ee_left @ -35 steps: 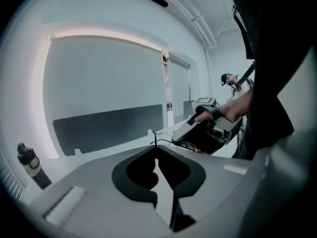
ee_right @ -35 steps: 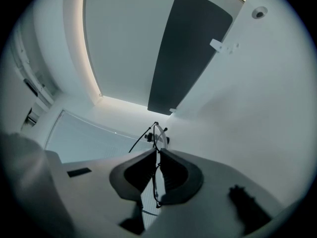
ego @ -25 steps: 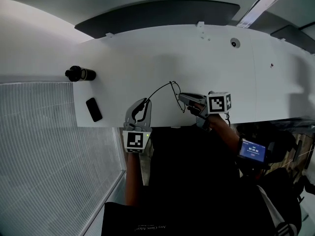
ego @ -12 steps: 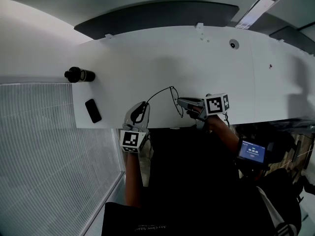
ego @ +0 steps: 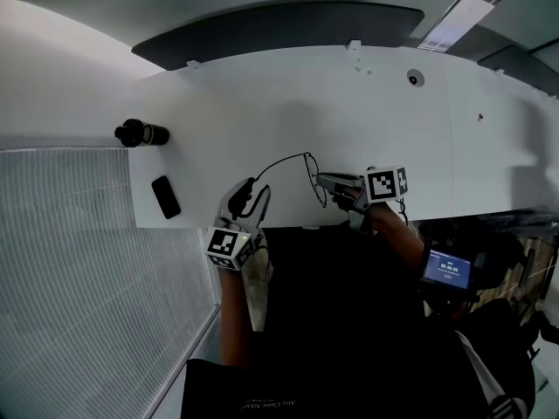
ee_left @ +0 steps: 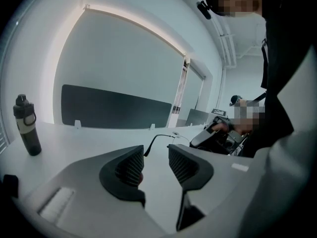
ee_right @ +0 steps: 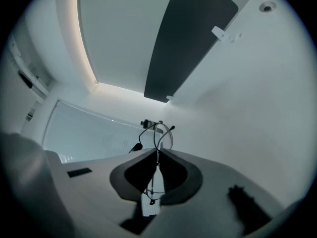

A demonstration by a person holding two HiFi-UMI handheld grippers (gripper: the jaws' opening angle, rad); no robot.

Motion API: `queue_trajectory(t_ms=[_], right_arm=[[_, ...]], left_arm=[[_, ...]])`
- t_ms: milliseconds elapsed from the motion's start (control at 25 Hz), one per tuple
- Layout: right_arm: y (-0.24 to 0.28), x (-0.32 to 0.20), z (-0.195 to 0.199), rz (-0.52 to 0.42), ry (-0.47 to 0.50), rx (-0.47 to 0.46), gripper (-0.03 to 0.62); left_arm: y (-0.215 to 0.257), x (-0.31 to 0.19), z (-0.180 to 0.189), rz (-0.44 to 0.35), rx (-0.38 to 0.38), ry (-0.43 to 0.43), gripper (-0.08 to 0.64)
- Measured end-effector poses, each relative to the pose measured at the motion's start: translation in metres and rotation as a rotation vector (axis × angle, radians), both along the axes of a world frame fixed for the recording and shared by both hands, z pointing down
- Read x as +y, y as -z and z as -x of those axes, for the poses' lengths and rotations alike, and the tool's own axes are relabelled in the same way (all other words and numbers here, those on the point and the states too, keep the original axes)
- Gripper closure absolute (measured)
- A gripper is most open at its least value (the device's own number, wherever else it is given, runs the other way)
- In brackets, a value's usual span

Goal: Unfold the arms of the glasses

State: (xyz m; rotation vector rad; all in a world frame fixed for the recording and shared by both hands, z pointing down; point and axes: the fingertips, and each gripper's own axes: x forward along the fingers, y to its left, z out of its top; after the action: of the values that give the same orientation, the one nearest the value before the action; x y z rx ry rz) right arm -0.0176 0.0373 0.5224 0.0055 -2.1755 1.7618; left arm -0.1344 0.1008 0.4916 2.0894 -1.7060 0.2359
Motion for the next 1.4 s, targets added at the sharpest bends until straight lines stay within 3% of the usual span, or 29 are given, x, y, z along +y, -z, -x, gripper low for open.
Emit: queue_trajectory(t_ms=[160, 240, 320, 360, 440, 480, 520, 560, 840, 1000, 1400], right_arm=[[-0.005, -0.003, -0.005, 0.012, -0.018, 0.009, 0.569], [-0.006, -0.004, -0.006, 0.007, -0.021, 0.012, 0.569], [-0.007, -0.007, -0.006, -0.007, -0.028, 0.017, 0.569], [-0.007, -0.008, -0.006, -0.017, -0.03, 0.019, 0.569], [-0.005, -0.009, -0.004, -0.038, -0.027, 0.017, 0.569], [-0.003, -0.008, -0.003, -0.047, -0.022, 0.013, 0.569], [-0.001, -0.007, -0.001, -0.053, -0.016, 0.007, 0.569], [0.0, -0.007, 0.0, -0.059, -0.012, 0.002, 0.569], [0.007, -0.011, 0.004, -0.15, 0.006, -0.013, 0.569], [0.009, -0.012, 0.004, -0.152, -0.002, -0.022, 0.569], [0.004, -0.006, 0.006, -0.168, 0.041, 0.0, 0.569]], left_arm=[[-0.003, 0.006, -0.002, 0.01, 0.11, 0.029, 0.366], [-0.01, 0.011, 0.0, 0.053, 0.226, 0.084, 0.364], [-0.026, 0.018, -0.004, 0.144, 0.48, 0.14, 0.364], [-0.031, 0.018, -0.01, 0.177, 0.655, 0.157, 0.364], [-0.028, 0.01, -0.025, 0.171, 0.99, 0.173, 0.356], [-0.024, 0.003, -0.031, 0.152, 1.102, 0.178, 0.357], [-0.021, -0.005, -0.037, 0.143, 1.164, 0.18, 0.357], [-0.021, -0.013, -0.044, 0.15, 1.184, 0.173, 0.357], [-0.018, -0.049, -0.092, 0.267, 1.096, -0.012, 0.357], [-0.025, -0.057, -0.095, 0.305, 1.059, -0.022, 0.357], [-0.029, -0.06, -0.102, 0.344, 1.059, -0.06, 0.37]])
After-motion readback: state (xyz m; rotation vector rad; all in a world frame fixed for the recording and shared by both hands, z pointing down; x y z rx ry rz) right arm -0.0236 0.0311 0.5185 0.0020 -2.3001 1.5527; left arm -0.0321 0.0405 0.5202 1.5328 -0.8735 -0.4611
